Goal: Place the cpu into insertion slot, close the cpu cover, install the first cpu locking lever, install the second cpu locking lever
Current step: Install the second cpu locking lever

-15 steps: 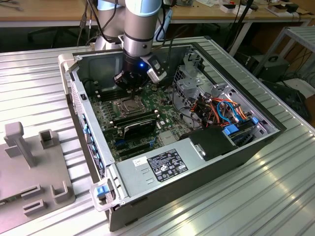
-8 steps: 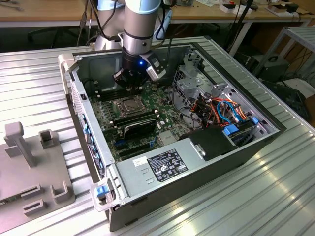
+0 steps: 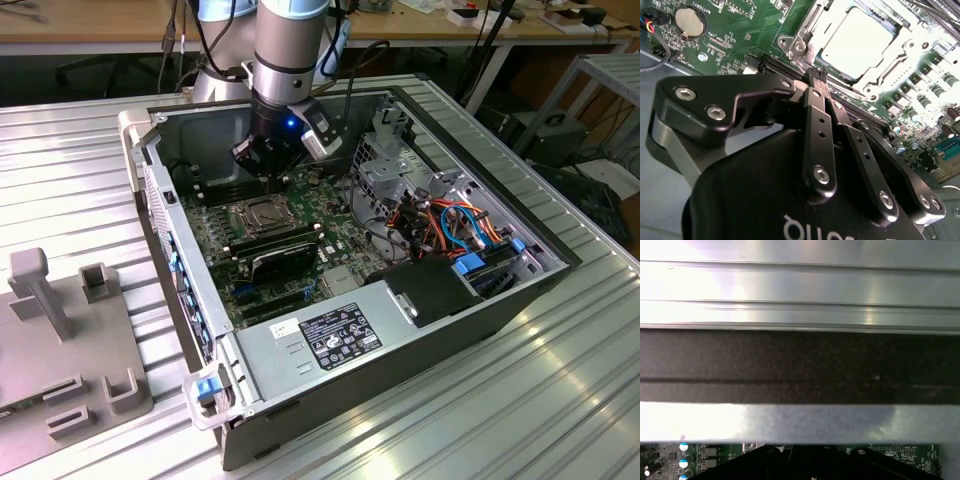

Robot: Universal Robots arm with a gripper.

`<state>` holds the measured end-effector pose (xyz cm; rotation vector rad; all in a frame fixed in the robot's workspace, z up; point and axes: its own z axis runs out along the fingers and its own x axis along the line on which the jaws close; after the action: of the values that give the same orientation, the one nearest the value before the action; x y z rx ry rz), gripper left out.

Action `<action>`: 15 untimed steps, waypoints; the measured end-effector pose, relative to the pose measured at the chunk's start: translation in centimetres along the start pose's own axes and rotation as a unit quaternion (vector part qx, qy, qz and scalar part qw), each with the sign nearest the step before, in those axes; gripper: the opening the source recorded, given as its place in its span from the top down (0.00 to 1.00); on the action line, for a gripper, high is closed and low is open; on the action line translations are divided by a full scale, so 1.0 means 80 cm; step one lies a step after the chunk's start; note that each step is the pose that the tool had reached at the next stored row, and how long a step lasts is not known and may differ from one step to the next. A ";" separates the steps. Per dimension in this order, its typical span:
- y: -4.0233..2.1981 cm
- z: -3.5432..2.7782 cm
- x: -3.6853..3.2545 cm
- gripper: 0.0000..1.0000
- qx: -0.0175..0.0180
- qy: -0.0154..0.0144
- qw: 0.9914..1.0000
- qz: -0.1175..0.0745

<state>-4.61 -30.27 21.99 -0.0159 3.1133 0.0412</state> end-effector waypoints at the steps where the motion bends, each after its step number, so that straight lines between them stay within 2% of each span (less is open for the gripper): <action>1: 0.0000 0.0000 0.0000 0.89 0.000 0.000 1.000 0.000; 10: -0.0007 0.0000 0.0000 0.89 0.000 0.000 1.000 0.000; 15: -0.0055 -0.0001 0.0001 0.89 0.000 0.000 1.000 0.000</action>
<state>-4.61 -30.71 21.99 -0.0159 3.1133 0.0417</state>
